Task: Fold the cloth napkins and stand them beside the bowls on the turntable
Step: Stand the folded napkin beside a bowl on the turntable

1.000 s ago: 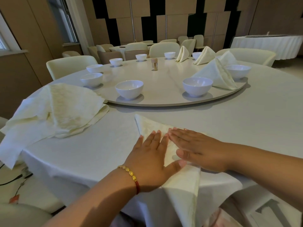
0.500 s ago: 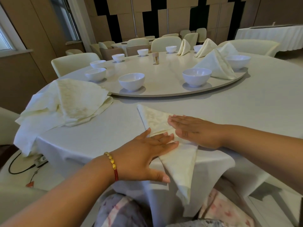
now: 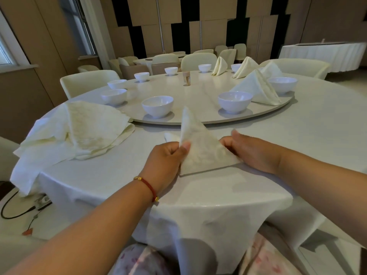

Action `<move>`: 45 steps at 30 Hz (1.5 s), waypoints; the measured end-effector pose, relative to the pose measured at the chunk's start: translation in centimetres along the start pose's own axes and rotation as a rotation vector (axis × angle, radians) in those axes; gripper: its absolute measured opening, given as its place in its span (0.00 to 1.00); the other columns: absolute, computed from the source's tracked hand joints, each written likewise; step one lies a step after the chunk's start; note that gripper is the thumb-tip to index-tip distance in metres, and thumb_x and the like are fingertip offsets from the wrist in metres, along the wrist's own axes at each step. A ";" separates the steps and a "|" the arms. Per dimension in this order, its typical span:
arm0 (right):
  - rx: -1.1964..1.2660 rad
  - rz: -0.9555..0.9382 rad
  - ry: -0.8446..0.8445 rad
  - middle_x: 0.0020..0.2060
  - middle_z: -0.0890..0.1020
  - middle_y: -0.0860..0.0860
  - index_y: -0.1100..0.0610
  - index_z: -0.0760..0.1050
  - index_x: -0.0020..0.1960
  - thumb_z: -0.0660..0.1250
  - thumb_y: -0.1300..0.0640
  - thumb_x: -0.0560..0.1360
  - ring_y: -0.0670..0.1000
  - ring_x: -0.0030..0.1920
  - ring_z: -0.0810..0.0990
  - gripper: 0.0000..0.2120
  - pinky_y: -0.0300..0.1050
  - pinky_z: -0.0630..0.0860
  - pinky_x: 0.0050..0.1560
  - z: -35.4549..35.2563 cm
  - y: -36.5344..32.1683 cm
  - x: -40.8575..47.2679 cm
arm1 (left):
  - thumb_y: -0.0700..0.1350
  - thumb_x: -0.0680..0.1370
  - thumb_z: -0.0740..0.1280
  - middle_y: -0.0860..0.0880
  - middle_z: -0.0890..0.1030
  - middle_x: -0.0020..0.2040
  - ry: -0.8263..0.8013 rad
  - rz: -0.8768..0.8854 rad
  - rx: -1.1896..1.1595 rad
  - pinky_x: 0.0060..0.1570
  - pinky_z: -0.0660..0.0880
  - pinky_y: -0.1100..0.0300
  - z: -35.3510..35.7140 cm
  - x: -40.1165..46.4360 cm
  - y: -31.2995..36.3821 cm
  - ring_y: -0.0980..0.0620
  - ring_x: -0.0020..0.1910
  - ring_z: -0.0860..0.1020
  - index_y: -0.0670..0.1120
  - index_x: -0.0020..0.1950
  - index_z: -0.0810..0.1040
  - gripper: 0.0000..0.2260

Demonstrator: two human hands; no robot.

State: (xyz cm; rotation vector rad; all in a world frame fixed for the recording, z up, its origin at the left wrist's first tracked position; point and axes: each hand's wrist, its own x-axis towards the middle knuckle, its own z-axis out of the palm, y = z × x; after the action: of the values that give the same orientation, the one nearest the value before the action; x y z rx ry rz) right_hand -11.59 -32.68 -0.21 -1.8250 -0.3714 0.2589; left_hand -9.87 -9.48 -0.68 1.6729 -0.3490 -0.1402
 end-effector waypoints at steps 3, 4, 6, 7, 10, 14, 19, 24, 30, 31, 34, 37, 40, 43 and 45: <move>-0.102 0.102 0.036 0.37 0.78 0.49 0.59 0.75 0.44 0.70 0.50 0.71 0.47 0.39 0.76 0.12 0.39 0.70 0.43 0.2 -1.0 0.2 | 0.57 0.78 0.62 0.44 0.73 0.29 0.170 -0.026 0.180 0.37 0.71 0.49 0.4 1.0 0.3 0.45 0.31 0.71 0.43 0.30 0.73 0.22; -0.254 0.144 0.058 0.37 0.79 0.48 0.57 0.76 0.44 0.70 0.50 0.72 0.47 0.39 0.76 0.10 0.40 0.70 0.43 0.2 -1.4 0.5 | 0.57 0.79 0.61 0.42 0.75 0.32 0.201 -0.027 0.224 0.39 0.73 0.48 0.4 1.4 0.2 0.44 0.34 0.73 0.40 0.35 0.76 0.22; -0.534 0.221 0.155 0.36 0.79 0.46 0.53 0.76 0.41 0.67 0.48 0.76 0.46 0.38 0.75 0.09 0.40 0.69 0.41 0.2 -2.3 1.6 | 0.56 0.81 0.57 0.41 0.78 0.38 0.250 -0.047 0.340 0.41 0.74 0.51 0.5 2.1 0.2 0.44 0.38 0.75 0.37 0.42 0.77 0.23; -0.643 0.253 0.197 0.35 0.77 0.46 0.53 0.74 0.39 0.65 0.47 0.77 0.46 0.37 0.74 0.12 0.40 0.68 0.39 0.2 -2.6 2.3 | 0.55 0.81 0.56 0.42 0.78 0.38 0.274 -0.074 0.397 0.40 0.73 0.54 0.5 2.5 0.0 0.46 0.38 0.76 0.38 0.41 0.76 0.22; -0.799 0.286 0.180 0.30 0.68 0.49 0.54 0.64 0.33 0.61 0.47 0.79 0.48 0.32 0.66 0.19 0.42 0.60 0.34 0.3 -3.1 4.3 | 0.54 0.82 0.54 0.47 0.77 0.38 0.324 -0.148 0.526 0.41 0.69 0.58 0.3 3.7 -0.1 0.49 0.39 0.74 0.44 0.38 0.74 0.20; -0.894 0.316 0.127 0.29 0.68 0.49 0.54 0.64 0.33 0.57 0.47 0.81 0.48 0.30 0.65 0.20 0.42 0.59 0.33 0.3 -3.7 5.5 | 0.54 0.82 0.55 0.46 0.78 0.44 0.343 -0.245 0.690 0.46 0.69 0.58 0.0 5.2 -0.6 0.48 0.43 0.74 0.42 0.49 0.77 0.18; -0.960 0.318 0.142 0.32 0.72 0.50 0.55 0.68 0.35 0.55 0.47 0.82 0.48 0.33 0.68 0.19 0.42 0.62 0.34 0.6 -3.6 6.3 | 0.51 0.82 0.56 0.48 0.73 0.43 0.336 -0.255 0.850 0.46 0.67 0.60 0.3 5.9 -0.5 0.50 0.44 0.71 0.44 0.48 0.72 0.12; -1.088 0.334 0.137 0.35 0.71 0.50 0.54 0.67 0.34 0.55 0.48 0.82 0.52 0.39 0.72 0.19 0.44 0.65 0.41 1.2 -3.1 7.7 | 0.51 0.82 0.56 0.50 0.70 0.37 0.357 -0.243 0.929 0.45 0.67 0.58 0.4 5.8 -0.3 0.50 0.43 0.71 0.45 0.45 0.69 0.12; -1.148 0.356 0.179 0.34 0.67 0.47 0.50 0.61 0.35 0.52 0.48 0.83 0.53 0.44 0.70 0.18 0.45 0.66 0.46 1.8 -2.4 8.1 | 0.52 0.81 0.55 0.52 0.70 0.34 0.419 -0.246 1.085 0.38 0.66 0.58 0.3 5.1 -0.3 0.51 0.38 0.71 0.48 0.39 0.67 0.13; -1.139 0.355 0.177 0.34 0.66 0.46 0.50 0.60 0.34 0.51 0.48 0.83 0.53 0.45 0.69 0.18 0.45 0.66 0.46 1.9 -2.3 8.0 | 0.52 0.81 0.56 0.52 0.70 0.35 0.420 -0.234 1.095 0.38 0.66 0.58 0.3 5.0 -0.4 0.51 0.38 0.71 0.48 0.42 0.68 0.11; -1.135 0.368 0.162 0.36 0.68 0.47 0.52 0.62 0.38 0.50 0.49 0.83 0.53 0.45 0.68 0.16 0.46 0.65 0.46 2.1 -2.0 7.8 | 0.51 0.79 0.60 0.49 0.75 0.45 0.455 -0.178 1.008 0.41 0.69 0.56 0.0 5.1 -0.6 0.48 0.46 0.74 0.45 0.55 0.69 0.10; -1.157 0.382 0.168 0.43 0.70 0.49 0.53 0.65 0.48 0.50 0.51 0.83 0.54 0.47 0.70 0.09 0.47 0.67 0.47 2.3 -1.8 8.0 | 0.48 0.79 0.63 0.46 0.75 0.59 0.514 0.038 0.853 0.56 0.70 0.55 -0.9 5.4 -0.1 0.47 0.60 0.72 0.45 0.61 0.72 0.13; -1.173 0.382 0.185 0.44 0.71 0.50 0.53 0.65 0.49 0.51 0.53 0.82 0.54 0.46 0.71 0.07 0.47 0.69 0.46 2.4 -1.5 8.3 | 0.51 0.81 0.58 0.47 0.73 0.66 0.267 0.217 1.015 0.65 0.64 0.55 -1.5 5.1 0.3 0.48 0.67 0.66 0.48 0.67 0.70 0.16; -1.178 0.365 0.193 0.40 0.72 0.49 0.53 0.66 0.48 0.51 0.52 0.82 0.53 0.45 0.72 0.08 0.46 0.69 0.44 2.3 -1.4 8.4 | 0.61 0.81 0.50 0.49 0.55 0.78 -0.110 0.138 1.234 0.75 0.46 0.46 -1.4 4.7 -0.4 0.51 0.77 0.50 0.49 0.78 0.54 0.29; -1.180 0.362 0.187 0.36 0.69 0.47 0.53 0.66 0.48 0.51 0.51 0.82 0.53 0.45 0.72 0.09 0.46 0.68 0.44 2.3 -1.4 8.4 | 0.66 0.78 0.45 0.51 0.46 0.79 -0.237 0.043 1.297 0.74 0.39 0.43 -1.3 4.8 -1.1 0.52 0.77 0.42 0.49 0.79 0.45 0.34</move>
State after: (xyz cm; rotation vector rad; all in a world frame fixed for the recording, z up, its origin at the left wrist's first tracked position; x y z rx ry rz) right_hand -4.81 -27.06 0.62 -3.0587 -0.0193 0.1019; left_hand -4.82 -9.59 -1.08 2.9336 -0.7443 -0.0732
